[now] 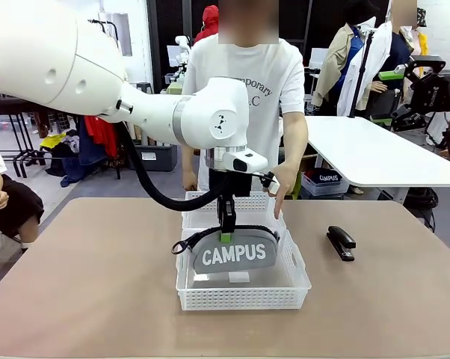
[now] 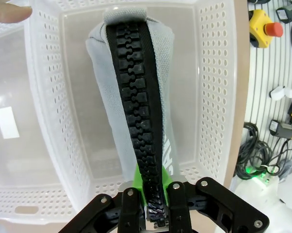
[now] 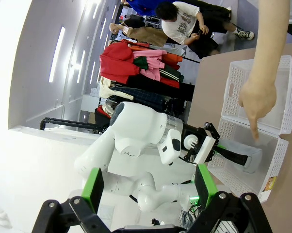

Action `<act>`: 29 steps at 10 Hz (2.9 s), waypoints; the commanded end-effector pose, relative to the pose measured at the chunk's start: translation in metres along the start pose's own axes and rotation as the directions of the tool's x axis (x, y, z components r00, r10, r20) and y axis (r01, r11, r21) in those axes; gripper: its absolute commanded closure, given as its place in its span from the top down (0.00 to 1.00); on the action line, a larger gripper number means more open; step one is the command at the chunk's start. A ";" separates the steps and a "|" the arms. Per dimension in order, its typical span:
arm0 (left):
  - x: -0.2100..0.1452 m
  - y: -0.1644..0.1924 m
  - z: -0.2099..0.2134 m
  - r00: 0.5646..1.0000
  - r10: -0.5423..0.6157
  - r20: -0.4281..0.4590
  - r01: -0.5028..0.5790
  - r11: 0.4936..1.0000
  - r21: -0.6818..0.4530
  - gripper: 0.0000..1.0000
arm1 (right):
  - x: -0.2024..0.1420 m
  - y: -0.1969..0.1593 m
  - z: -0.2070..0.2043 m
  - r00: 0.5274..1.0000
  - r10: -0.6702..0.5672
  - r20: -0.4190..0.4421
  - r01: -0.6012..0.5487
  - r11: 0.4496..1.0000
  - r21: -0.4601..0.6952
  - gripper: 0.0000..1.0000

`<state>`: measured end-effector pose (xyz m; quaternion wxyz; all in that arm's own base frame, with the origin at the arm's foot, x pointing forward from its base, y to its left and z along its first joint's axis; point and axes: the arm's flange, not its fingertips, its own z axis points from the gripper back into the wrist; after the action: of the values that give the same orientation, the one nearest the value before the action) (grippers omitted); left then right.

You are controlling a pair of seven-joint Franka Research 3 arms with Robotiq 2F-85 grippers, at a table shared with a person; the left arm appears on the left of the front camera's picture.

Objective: Distribute items into two baskets.
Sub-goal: Place the picked Pencil pouch into the Organizing basket as instructed by the person, then pick up the Stapler that the person points to.

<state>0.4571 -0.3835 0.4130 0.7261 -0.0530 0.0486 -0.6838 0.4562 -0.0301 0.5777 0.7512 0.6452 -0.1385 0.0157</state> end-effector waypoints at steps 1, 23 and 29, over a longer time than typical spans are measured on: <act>-0.004 0.000 -0.008 1.000 -0.008 -0.016 0.009 1.000 0.022 0.00 | -0.001 0.001 0.000 1.000 0.002 -0.002 -0.002 1.000 -0.002 1.00; 0.001 -0.011 -0.004 1.000 -0.019 0.014 0.019 0.998 0.052 1.00 | -0.001 0.001 0.000 1.000 0.002 -0.002 -0.002 1.000 -0.002 1.00; 0.008 -0.004 -0.004 1.000 -0.012 -0.011 0.012 0.999 0.052 1.00 | -0.001 0.001 0.000 1.000 0.002 -0.002 -0.002 1.000 -0.002 1.00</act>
<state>0.4542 -0.3938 0.4069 0.7220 -0.0322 0.0359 -0.6902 0.4562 -0.0301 0.5777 0.7512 0.6452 -0.1385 0.0157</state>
